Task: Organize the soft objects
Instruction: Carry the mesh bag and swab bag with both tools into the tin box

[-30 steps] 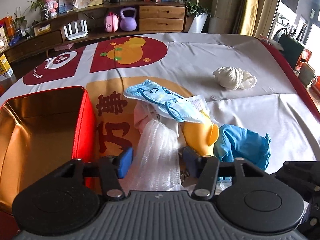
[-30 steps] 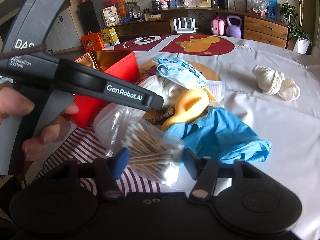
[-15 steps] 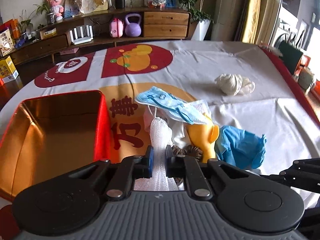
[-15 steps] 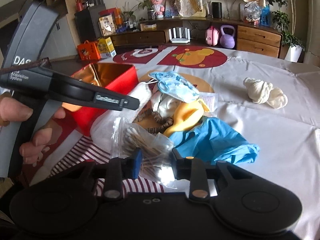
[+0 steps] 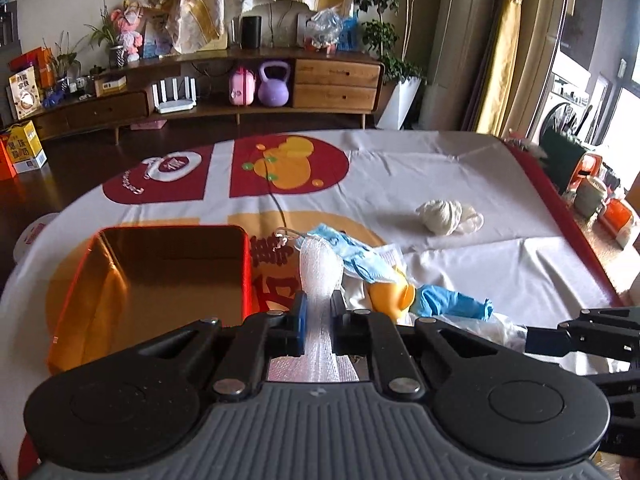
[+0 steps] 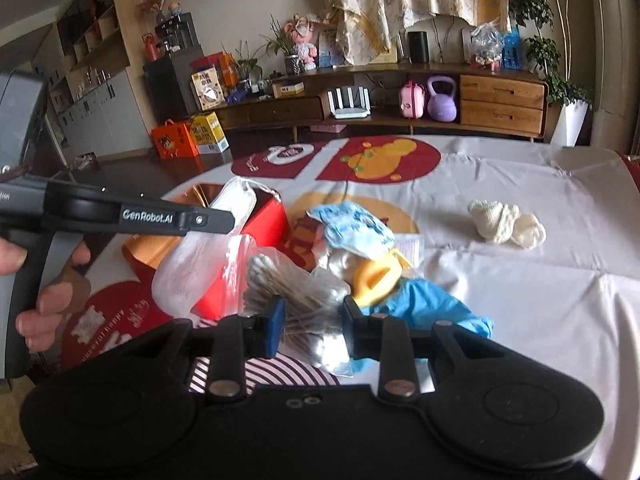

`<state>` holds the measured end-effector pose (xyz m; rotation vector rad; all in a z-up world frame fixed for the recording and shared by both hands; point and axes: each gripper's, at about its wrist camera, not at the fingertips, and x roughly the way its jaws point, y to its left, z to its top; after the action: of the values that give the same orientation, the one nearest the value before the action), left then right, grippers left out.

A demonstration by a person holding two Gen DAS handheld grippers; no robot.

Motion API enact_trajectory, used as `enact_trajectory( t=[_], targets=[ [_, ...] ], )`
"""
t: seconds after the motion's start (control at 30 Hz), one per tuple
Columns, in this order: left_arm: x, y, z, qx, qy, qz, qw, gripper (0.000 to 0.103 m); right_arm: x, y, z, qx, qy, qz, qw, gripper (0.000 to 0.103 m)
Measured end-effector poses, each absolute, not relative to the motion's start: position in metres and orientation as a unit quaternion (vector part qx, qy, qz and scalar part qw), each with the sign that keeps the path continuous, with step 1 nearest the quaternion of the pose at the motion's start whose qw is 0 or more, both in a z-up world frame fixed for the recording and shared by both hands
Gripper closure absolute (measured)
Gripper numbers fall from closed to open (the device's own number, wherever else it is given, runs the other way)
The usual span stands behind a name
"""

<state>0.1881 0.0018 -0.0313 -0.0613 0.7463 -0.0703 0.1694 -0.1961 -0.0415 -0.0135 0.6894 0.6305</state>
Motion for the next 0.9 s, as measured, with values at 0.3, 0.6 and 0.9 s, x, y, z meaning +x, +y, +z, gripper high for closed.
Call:
enact_trajectory(
  t=[0.3, 0.6, 0.9],
  targets=[
    [0.177, 0.04, -0.01, -0.041, 0.353, -0.007, 0.935, 0.092, 0.179, -0.159, -0.019, -0.016, 0.324, 0.323, 0.889, 0.074],
    [0.181, 0.087, -0.013, -0.043, 0.357, 0.031, 0.933, 0.092, 0.205, -0.113, -0.02, -0.016, 0.341, 0.335, 0.878, 0.073],
    [0.203, 0.124, -0.036, -0.044, 0.381, 0.058, 0.922, 0.092, 0.246, -0.059, -0.031, -0.028, 0.368, 0.329, 0.87, 0.073]
  ],
)
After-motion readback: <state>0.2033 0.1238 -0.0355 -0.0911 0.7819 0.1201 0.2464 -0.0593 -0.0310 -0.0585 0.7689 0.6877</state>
